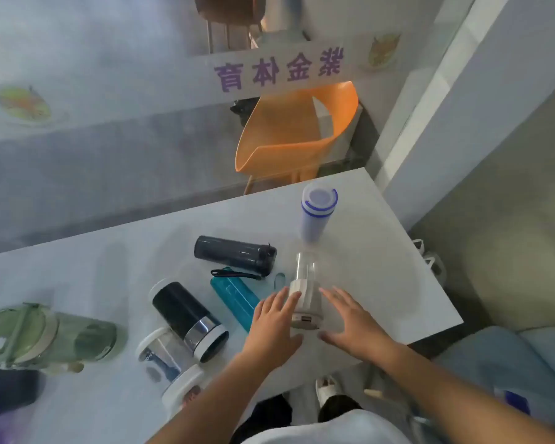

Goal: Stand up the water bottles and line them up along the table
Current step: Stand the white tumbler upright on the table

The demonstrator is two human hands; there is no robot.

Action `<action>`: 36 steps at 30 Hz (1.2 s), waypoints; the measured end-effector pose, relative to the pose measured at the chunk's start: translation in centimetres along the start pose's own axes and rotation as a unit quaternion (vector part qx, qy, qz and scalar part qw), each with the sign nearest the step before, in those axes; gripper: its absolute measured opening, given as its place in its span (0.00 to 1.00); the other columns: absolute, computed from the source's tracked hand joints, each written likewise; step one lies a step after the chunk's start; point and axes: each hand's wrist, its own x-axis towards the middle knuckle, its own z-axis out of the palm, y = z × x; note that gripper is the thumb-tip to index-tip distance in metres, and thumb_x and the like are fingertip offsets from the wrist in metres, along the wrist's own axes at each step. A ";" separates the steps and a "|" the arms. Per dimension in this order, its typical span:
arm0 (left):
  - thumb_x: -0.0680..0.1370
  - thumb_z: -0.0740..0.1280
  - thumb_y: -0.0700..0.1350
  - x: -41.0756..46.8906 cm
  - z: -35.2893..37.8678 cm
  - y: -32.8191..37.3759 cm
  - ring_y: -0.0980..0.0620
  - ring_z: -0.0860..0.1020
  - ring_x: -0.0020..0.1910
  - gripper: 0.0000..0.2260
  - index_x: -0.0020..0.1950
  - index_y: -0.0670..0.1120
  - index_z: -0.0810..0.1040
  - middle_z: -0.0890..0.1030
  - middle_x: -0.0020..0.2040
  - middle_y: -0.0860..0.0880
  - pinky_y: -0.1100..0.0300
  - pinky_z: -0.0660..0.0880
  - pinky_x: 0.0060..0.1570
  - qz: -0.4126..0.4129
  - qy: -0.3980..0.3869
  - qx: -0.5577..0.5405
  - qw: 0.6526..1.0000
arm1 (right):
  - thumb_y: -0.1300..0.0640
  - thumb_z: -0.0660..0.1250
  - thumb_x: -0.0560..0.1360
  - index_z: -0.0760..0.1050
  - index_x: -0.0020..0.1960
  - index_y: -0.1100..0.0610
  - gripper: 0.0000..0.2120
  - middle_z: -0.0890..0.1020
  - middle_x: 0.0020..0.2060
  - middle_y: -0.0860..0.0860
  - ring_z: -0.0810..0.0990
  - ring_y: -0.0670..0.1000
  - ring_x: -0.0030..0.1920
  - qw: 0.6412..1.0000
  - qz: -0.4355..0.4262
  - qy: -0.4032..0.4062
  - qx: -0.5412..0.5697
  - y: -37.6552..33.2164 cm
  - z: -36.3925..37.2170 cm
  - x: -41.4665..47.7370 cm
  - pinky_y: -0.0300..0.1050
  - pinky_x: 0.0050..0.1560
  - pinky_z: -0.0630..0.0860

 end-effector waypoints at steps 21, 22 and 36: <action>0.79 0.67 0.50 -2.9 2.2 0.4 0.48 0.45 0.80 0.34 0.79 0.56 0.51 0.46 0.81 0.53 0.48 0.52 0.78 -0.227 0.083 -0.017 0.970 | 0.57 0.76 0.59 0.73 0.66 0.50 0.35 0.77 0.61 0.60 0.74 0.64 0.62 0.751 -0.467 0.028 -0.466 0.1 -1.5 10.8 0.64 0.56 0.75; 0.79 0.67 0.50 -2.9 2.5 0.4 0.48 0.44 0.80 0.35 0.79 0.56 0.51 0.45 0.81 0.53 0.48 0.54 0.78 -0.234 0.085 -0.023 0.968 | 0.58 0.75 0.60 0.73 0.65 0.50 0.33 0.77 0.61 0.59 0.75 0.64 0.62 0.747 -0.481 0.035 -0.458 0.5 -1.5 10.9 0.64 0.56 0.75; 0.78 0.69 0.48 -2.3 3.2 1.4 0.48 0.46 0.80 0.35 0.79 0.56 0.51 0.45 0.81 0.54 0.53 0.56 0.75 -0.273 0.103 -0.054 0.955 | 0.57 0.82 0.61 0.70 0.65 0.47 0.36 0.78 0.58 0.40 0.78 0.40 0.57 0.935 -0.170 0.109 0.290 6.2 -5.6 6.3 0.40 0.58 0.73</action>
